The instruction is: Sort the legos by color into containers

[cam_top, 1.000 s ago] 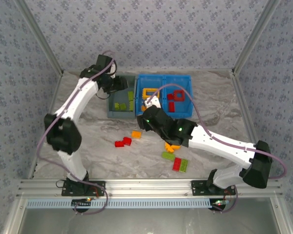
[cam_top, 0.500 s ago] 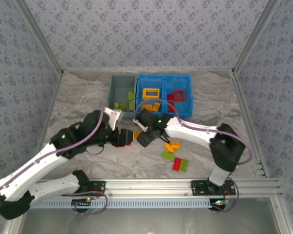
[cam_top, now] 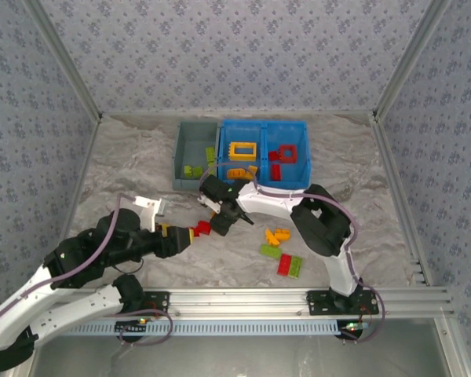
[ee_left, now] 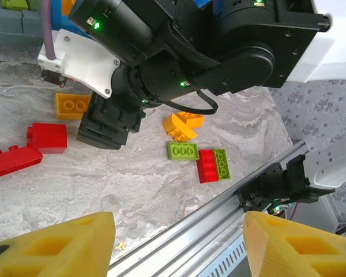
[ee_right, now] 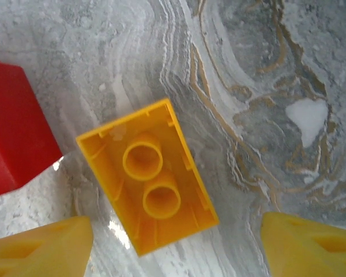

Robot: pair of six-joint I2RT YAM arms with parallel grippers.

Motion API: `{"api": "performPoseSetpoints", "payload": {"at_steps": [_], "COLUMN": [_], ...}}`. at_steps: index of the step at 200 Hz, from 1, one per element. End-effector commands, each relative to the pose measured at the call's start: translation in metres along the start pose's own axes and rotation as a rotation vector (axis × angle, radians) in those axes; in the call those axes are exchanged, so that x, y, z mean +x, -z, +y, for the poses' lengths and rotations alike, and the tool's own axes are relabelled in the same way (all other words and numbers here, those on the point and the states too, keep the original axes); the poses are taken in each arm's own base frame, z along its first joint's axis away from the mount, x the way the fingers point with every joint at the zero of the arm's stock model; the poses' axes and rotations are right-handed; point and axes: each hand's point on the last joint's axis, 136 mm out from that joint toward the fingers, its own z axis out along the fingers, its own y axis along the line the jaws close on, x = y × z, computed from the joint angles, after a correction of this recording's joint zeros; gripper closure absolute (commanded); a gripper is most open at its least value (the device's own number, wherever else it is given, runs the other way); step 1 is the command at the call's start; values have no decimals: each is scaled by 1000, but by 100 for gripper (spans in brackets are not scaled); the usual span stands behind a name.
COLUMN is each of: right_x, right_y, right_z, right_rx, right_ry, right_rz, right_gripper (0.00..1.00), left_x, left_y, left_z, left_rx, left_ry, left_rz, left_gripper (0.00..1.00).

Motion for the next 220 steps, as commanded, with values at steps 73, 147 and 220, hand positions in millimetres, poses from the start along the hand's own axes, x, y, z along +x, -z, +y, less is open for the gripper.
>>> {"api": "performPoseSetpoints", "payload": {"at_steps": [73, 147, 220], "right_x": [-12, -7, -39], "right_y": [-7, 72, 114], "right_z": [4, -25, -138], "right_rx": [-38, 4, 58], "right_ry": [10, -177, -604], "right_rz": [-6, -187, -339], "right_gripper": [49, 62, 61], "left_x": [2, -12, -59], "left_y": [-3, -13, -65], "left_z": [6, -9, -14], "left_rx": [-32, -27, -235], "left_ry": [10, -1, -68], "left_rz": [2, 3, -36], "left_gripper": [40, 39, 40]}}
